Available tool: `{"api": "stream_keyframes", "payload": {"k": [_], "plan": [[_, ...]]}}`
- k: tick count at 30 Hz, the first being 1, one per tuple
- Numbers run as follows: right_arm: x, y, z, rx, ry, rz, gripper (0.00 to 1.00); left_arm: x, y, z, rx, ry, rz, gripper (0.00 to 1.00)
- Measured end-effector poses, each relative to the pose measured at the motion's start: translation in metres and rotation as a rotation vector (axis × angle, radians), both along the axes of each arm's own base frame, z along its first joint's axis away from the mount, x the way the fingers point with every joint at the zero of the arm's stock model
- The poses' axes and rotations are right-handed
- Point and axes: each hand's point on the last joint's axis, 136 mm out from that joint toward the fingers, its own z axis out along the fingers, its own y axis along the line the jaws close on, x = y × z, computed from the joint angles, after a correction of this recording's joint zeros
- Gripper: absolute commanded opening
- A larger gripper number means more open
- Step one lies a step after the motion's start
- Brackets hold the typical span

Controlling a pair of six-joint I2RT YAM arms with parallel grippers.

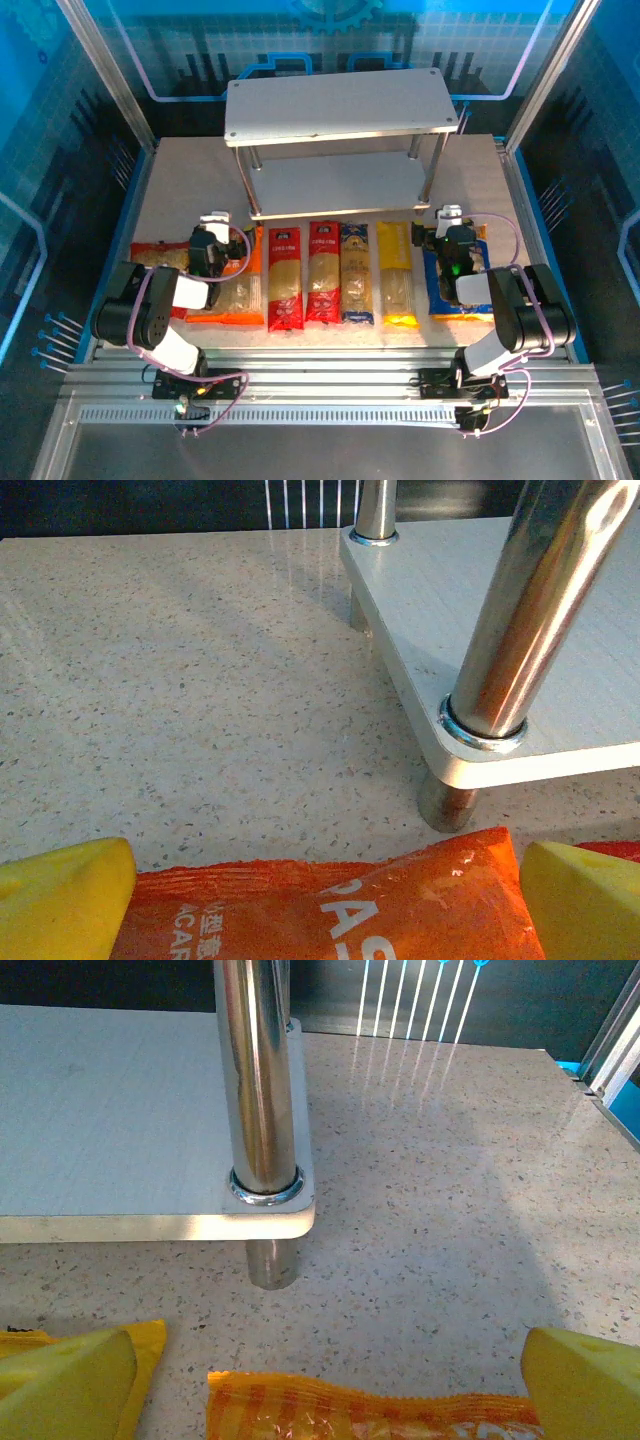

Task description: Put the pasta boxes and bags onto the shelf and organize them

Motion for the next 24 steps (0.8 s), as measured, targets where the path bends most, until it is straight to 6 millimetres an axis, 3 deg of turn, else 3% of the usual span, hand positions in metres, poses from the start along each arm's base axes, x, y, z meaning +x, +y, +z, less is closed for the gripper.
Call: {"api": "stream_keyframes", "payload": {"k": [19, 22, 24], "plan": [[-0.001, 0.01, -0.005, 0.013, 0.022, 0.065, 1.0, 0.007, 0.003, 0.001, -0.038, 0.023, -0.027, 0.99], [-0.002, 0.008, -0.007, 0.019, 0.05, 0.058, 1.0, 0.008, 0.0, 0.002, -0.058, 0.054, -0.048, 0.92], [0.001, 0.005, 0.0, 0.022, 0.061, 0.049, 1.0, 0.01, -0.004, 0.014, -0.069, 0.07, -0.071, 0.88]]}}
